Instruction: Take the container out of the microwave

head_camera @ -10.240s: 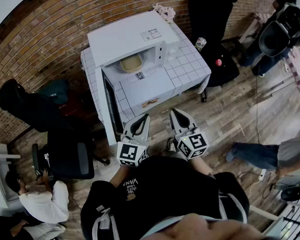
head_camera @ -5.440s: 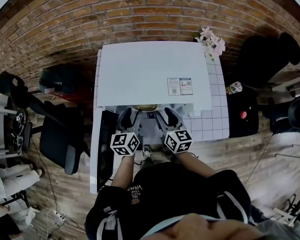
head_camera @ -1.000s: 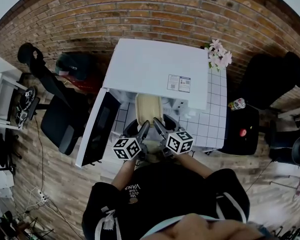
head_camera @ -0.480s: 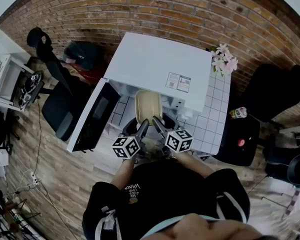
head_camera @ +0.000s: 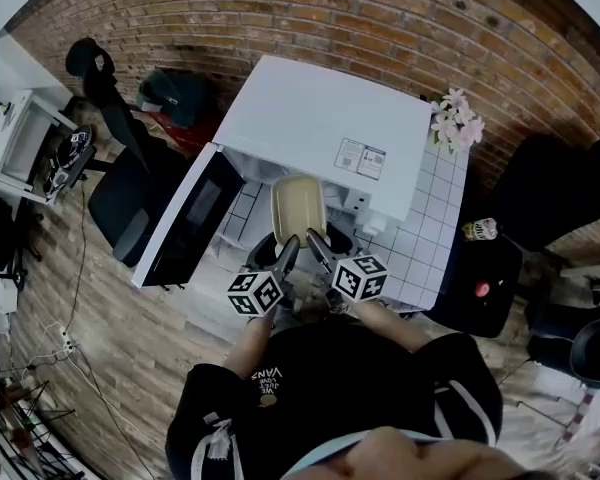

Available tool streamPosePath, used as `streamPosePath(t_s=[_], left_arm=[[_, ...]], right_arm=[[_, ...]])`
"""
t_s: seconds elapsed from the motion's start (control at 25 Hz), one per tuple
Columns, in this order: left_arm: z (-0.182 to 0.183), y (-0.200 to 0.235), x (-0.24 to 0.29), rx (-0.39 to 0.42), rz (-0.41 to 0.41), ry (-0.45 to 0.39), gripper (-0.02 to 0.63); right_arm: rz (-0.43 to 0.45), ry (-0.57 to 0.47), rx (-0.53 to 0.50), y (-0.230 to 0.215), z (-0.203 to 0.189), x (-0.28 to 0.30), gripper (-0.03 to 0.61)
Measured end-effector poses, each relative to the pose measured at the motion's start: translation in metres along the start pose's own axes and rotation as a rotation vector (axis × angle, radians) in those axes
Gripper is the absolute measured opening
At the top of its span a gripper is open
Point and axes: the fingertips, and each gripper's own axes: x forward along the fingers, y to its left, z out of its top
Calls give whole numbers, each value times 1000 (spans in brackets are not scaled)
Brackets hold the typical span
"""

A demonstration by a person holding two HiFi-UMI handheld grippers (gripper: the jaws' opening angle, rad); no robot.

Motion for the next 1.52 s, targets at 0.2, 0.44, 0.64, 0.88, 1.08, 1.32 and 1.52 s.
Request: streamPosePath(t_s=[0.2,0.44,0.64,0.88,1.08,1.32,1.52], left_arm=[[6,3,-6,23,-51,33,239],[10,10,-16,52,-123,84,239],[9,16,-23,70,-180,129,239],[8,19,-31,84,-227,156,239],[8,20,-38,98,-257,173,239],[6,25,-47,109,-282,194,239],[4,27,-52,118,-299,209,239]], right_arm=[[-46,-38,9,10,-2,-1,184],[-107,-94,21,23,-10,-1,184],[-163,-129,37,31,-19,-3,184],[-204,-163,35,40,-25,-5,184],[-231,-188,41,46,-31,-7,184],[-257,-210,52,55,-39,-9,184],[-279,-222,58,59,-45,-11,184]])
